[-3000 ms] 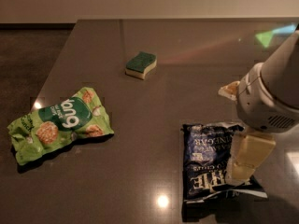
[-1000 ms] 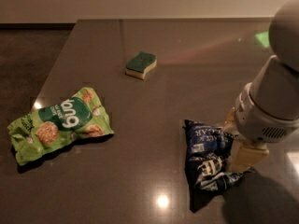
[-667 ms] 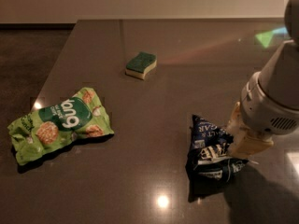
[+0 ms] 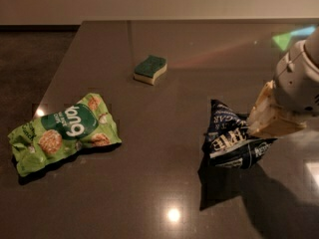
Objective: Pick blue chip bag
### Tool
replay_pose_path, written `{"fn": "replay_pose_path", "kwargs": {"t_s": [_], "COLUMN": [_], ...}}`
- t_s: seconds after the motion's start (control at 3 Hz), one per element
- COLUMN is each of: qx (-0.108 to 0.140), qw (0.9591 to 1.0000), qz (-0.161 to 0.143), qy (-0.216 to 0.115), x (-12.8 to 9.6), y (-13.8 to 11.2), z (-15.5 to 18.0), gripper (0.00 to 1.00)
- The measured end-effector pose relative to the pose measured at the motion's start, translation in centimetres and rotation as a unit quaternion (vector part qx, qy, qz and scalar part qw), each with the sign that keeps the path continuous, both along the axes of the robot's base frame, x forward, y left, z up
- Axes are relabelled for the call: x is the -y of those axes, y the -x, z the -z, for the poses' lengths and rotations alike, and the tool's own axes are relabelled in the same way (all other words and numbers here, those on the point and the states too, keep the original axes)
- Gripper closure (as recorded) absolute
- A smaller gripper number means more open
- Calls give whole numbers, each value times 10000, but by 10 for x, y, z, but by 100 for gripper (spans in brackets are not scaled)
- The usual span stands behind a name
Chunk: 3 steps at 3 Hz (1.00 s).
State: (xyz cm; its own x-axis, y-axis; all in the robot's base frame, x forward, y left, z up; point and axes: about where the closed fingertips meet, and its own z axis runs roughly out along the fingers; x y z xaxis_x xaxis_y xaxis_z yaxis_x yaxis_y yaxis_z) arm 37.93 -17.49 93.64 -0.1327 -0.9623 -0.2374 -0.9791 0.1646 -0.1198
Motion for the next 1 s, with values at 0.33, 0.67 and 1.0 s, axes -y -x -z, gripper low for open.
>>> {"fn": "replay_pose_path", "kwargs": {"t_s": [0.33, 0.67, 1.0], "qx": [195, 476, 486], "qw": [9995, 9980, 9979], "qz": [68, 96, 97], "qy": [-219, -413, -413], "x": [6, 10, 10], "y": [-6, -11, -11], "z": [-31, -65, -65], "gripper": [100, 100, 100]}}
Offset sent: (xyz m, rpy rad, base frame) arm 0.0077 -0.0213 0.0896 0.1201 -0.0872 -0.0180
